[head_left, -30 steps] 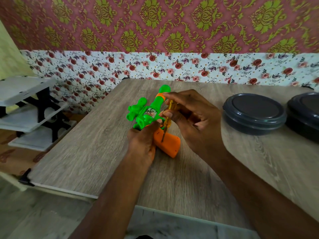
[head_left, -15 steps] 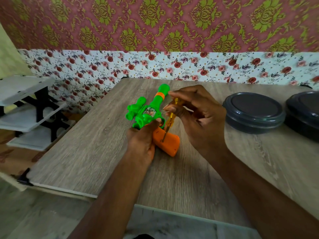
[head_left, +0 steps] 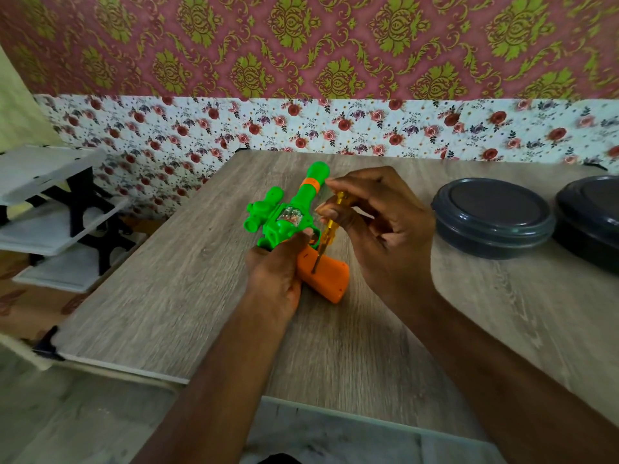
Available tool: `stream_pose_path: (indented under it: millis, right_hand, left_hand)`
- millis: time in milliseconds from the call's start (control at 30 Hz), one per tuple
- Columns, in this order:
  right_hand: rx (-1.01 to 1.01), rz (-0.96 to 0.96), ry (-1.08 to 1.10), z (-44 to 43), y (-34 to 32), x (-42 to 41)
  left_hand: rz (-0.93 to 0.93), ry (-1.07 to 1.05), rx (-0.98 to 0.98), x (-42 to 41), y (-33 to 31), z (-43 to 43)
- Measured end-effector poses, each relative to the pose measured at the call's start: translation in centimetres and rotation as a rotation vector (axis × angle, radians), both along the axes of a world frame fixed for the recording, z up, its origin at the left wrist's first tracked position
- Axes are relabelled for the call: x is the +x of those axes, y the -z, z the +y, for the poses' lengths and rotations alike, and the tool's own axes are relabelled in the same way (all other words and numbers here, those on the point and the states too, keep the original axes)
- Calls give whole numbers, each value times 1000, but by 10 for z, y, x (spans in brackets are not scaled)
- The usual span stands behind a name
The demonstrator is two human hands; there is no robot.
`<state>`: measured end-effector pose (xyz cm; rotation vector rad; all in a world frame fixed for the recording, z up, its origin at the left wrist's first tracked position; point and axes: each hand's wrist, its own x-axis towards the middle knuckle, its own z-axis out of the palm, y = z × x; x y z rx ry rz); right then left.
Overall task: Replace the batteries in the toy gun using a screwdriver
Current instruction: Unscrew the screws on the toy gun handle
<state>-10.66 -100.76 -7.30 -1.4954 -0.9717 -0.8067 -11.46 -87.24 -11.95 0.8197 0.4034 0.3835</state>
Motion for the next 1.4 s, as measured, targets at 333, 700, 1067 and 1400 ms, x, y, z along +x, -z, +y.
stream_pose_path:
  millis: [333, 700, 1067, 1400]
  right_hand:
    - [-5, -11, 19, -1, 0, 1]
    - [-24, 139, -125, -2, 0, -1]
    - [-51, 131, -161, 1, 0, -2]
    - [-34, 63, -139, 0, -1, -5]
  left_hand:
    - [26, 11, 3, -1, -1, 0]
    - [12, 23, 11, -2, -2, 0]
    - [30, 9, 57, -7, -8, -3]
    - [33, -2, 24, -6, -9, -3]
